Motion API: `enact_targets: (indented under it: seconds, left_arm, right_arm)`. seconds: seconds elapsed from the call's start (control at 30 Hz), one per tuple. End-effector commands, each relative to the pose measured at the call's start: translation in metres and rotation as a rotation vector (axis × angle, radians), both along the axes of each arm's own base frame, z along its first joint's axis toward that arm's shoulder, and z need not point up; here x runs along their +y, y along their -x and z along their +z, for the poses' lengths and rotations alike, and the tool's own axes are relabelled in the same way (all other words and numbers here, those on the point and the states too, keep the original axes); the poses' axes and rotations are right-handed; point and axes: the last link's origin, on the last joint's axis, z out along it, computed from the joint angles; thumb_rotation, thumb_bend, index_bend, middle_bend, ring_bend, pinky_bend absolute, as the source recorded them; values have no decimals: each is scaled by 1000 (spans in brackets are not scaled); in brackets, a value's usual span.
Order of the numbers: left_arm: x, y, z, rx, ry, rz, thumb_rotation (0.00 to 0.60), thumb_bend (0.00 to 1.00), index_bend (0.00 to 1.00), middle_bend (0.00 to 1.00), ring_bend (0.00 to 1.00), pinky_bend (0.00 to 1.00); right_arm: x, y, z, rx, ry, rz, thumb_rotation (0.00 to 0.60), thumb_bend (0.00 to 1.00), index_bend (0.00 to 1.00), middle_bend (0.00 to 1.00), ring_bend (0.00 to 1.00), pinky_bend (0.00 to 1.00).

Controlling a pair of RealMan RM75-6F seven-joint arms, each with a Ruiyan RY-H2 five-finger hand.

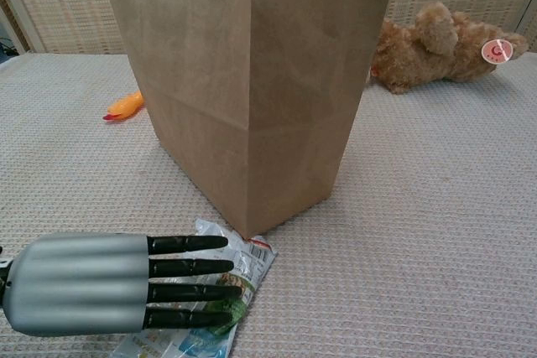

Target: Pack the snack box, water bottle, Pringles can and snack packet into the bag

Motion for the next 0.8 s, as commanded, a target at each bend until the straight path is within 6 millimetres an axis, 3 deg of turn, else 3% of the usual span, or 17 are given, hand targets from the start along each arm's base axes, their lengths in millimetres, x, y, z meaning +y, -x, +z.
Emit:
enact_targets:
  seconds: [0.03,0.43,0.53,0.63,0.7,0.8]
  left_arm:
    - [-1,1,-1,7,2,-3,600,361,0,0,0,0]
    - [-7,0,-7,25,18,-22,600,384,0,0,0,0]
    - [-9,0,-8,31,34,-33,600,448,64,17,5,90]
    - [-11,0,-9,41,56,-48,600,513,199,173,140,289]
    - [-13,0,-10,48,76,-59,600,556,330,340,294,444]
    - [-13,0,-10,58,84,-64,600,597,504,499,427,561]
  right_arm:
    - [0,0,0,0,1,0,600,143,110,0,0,0]
    - [0,-1,0,2,1,-1,600,143,111,0,0,0]
    - [0,-1,0,1,1,-1,600,143,112,0,0,0]
    - [0,-1,0,-2,0,-2,600,143,112,0,0,0]
    - [0,-1,0,-1,-1,-1,600,143,112,0,0,0]
    - [0,-1,0,-2,-1,-2,600,143,113,0,0,0]
